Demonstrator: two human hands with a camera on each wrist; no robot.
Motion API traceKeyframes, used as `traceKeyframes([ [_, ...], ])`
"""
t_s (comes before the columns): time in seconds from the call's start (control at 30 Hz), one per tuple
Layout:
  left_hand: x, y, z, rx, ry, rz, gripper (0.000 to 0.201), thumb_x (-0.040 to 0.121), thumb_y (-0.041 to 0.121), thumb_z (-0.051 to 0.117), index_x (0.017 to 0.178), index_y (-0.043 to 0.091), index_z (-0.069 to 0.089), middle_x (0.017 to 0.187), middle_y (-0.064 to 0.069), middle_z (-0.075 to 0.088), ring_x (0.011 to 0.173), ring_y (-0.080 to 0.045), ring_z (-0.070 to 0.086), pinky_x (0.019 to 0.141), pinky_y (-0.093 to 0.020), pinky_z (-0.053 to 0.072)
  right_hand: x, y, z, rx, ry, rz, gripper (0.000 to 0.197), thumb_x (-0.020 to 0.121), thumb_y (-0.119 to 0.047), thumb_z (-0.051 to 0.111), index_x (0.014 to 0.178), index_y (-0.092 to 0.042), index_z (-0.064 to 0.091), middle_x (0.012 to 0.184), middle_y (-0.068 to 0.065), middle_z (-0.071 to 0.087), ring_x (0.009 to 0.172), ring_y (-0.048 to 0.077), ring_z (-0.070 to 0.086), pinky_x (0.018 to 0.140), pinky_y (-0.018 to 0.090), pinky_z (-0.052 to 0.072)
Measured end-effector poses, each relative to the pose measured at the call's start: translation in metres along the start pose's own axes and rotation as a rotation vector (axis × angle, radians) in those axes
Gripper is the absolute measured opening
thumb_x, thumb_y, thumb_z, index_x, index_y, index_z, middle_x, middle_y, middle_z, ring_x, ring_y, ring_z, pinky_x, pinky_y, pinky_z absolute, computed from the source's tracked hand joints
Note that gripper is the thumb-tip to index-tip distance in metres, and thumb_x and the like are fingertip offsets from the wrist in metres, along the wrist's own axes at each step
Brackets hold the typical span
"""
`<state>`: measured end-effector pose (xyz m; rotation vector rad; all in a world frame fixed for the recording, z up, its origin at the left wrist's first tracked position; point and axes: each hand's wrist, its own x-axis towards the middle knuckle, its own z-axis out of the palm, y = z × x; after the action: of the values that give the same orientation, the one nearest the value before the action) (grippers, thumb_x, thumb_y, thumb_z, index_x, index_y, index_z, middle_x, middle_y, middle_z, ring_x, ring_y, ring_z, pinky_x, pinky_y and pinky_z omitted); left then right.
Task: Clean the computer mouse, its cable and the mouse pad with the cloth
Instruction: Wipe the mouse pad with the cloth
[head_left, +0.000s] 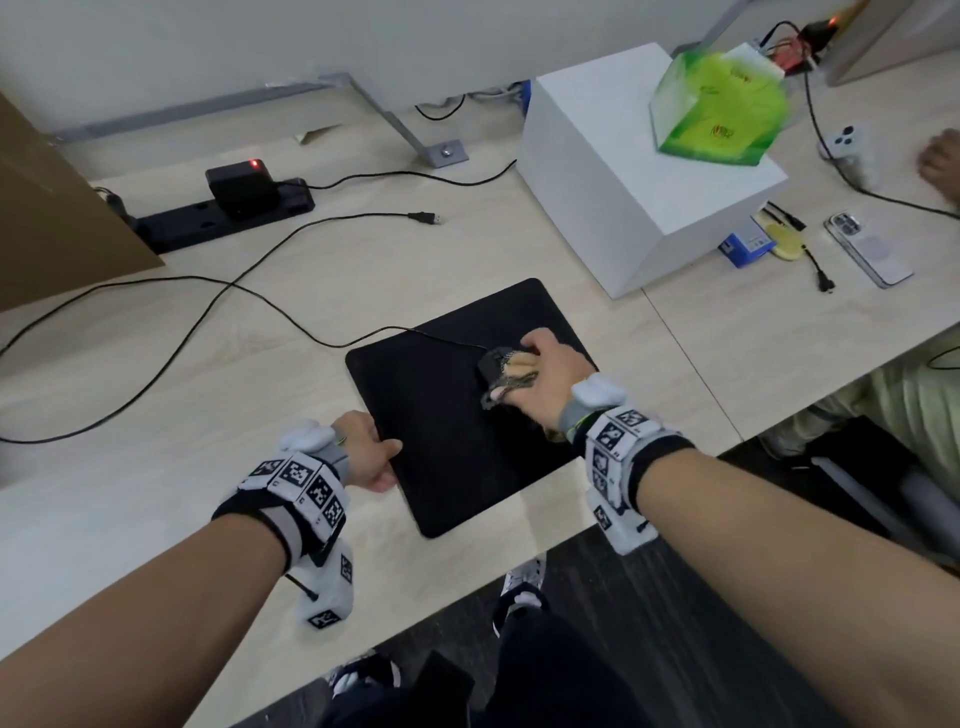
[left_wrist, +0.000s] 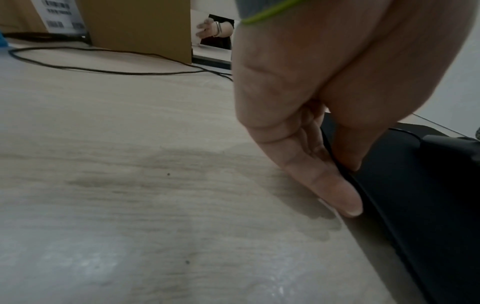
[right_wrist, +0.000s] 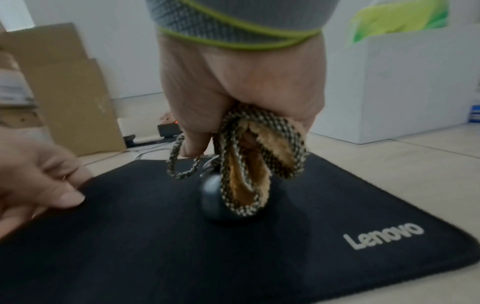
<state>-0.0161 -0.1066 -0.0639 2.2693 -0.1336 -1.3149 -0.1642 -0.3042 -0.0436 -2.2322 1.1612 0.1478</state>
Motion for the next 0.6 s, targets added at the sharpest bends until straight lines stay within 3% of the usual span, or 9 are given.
traceKeyframes([
  [0.07, 0.002, -0.002, 0.000, -0.034, 0.011, 0.007, 0.023, 0.092, 0.006, 0.060, 0.075, 0.005, 0.046, 0.056, -0.015, 0.059, 0.045, -0.023, 0.056, 0.052, -0.036, 0.054, -0.003, -0.003, 0.011, -0.134, -0.046, 0.022, 0.072, 0.066, -0.049, 0.077, 0.123, -0.029, 0.038, 0.107, -0.002, 0.053, 0.089, 0.023, 0.058, 0.071, 0.028, 0.040],
  [0.17, 0.002, -0.002, -0.001, -0.043, 0.041, 0.028, 0.018, 0.092, 0.005, 0.060, 0.079, 0.005, 0.047, 0.066, -0.021, 0.061, 0.051, -0.027, 0.058, 0.054, -0.038, 0.057, 0.001, 0.001, 0.012, -0.220, -0.025, 0.095, 0.065, 0.066, -0.048, 0.070, 0.118, -0.028, 0.036, 0.111, 0.006, 0.055, 0.088, 0.031, 0.059, 0.069, 0.033, 0.047],
  [0.3, -0.004, -0.003, -0.003, -0.083, 0.038, 0.042, 0.019, 0.093, 0.006, 0.059, 0.082, 0.007, 0.044, 0.074, -0.023, 0.059, 0.054, -0.025, 0.052, 0.046, -0.030, 0.051, 0.003, 0.005, 0.001, -0.176, -0.046, 0.122, 0.072, 0.064, -0.054, 0.074, 0.121, -0.023, 0.041, 0.113, 0.005, 0.057, 0.089, 0.027, 0.060, 0.069, 0.031, 0.044],
  [0.4, -0.012, -0.008, -0.017, 0.010, 0.023, 0.070, 0.021, 0.089, 0.022, 0.067, 0.087, 0.008, 0.052, 0.076, -0.015, 0.070, 0.053, -0.023, 0.060, 0.051, -0.030, 0.053, 0.004, -0.009, -0.007, -0.068, 0.007, 0.132, 0.062, 0.071, -0.039, 0.071, 0.124, -0.023, 0.044, 0.122, 0.004, 0.057, 0.097, 0.025, 0.060, 0.078, 0.029, 0.046],
  [0.5, -0.023, -0.002, -0.044, 0.014, 0.038, 0.153, 0.021, 0.087, 0.027, 0.069, 0.094, 0.009, 0.058, 0.079, -0.013, 0.072, 0.057, -0.023, 0.066, 0.053, -0.030, 0.056, 0.004, -0.043, -0.014, 0.055, 0.052, 0.116, 0.051, 0.079, -0.029, 0.064, 0.125, -0.019, 0.044, 0.111, 0.005, 0.059, 0.092, 0.026, 0.059, 0.076, 0.029, 0.046],
  [0.6, -0.041, 0.011, -0.073, -0.066, 0.038, 0.272, 0.018, 0.089, 0.023, 0.067, 0.093, 0.007, 0.063, 0.083, -0.013, 0.073, 0.065, -0.025, 0.068, 0.061, -0.034, 0.060, -0.003, -0.090, -0.015, 0.324, 0.013, 0.114, 0.037, 0.082, -0.036, 0.064, 0.110, -0.018, 0.048, 0.091, 0.000, 0.057, 0.081, 0.020, 0.056, 0.071, 0.029, 0.043],
])
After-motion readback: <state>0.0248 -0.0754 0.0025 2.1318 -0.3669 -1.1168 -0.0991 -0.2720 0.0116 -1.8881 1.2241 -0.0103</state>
